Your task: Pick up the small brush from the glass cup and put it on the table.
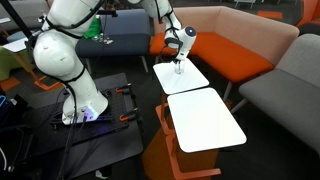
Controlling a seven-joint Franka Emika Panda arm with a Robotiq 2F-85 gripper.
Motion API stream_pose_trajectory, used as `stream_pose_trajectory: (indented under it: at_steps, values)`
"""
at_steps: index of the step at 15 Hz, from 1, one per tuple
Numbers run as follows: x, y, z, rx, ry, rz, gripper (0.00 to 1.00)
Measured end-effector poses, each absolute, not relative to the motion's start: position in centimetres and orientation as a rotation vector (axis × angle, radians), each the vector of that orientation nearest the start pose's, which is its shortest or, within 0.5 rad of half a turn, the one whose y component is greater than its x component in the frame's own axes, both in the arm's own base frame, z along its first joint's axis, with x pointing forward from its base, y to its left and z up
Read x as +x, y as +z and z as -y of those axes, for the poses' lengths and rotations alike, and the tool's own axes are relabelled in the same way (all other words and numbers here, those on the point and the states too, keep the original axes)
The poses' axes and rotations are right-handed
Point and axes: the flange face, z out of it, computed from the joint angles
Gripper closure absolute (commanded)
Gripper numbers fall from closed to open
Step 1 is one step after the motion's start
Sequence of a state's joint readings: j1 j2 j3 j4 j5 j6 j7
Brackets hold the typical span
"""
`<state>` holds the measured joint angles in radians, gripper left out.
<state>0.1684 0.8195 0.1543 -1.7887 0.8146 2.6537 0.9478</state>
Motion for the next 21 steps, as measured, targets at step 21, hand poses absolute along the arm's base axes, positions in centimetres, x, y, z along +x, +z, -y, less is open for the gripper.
stream_pose_trajectory:
  at_steps: [21]
  values:
    - [64.0,5.7,-18.7,-2.048,0.414,-1.739,0.98]
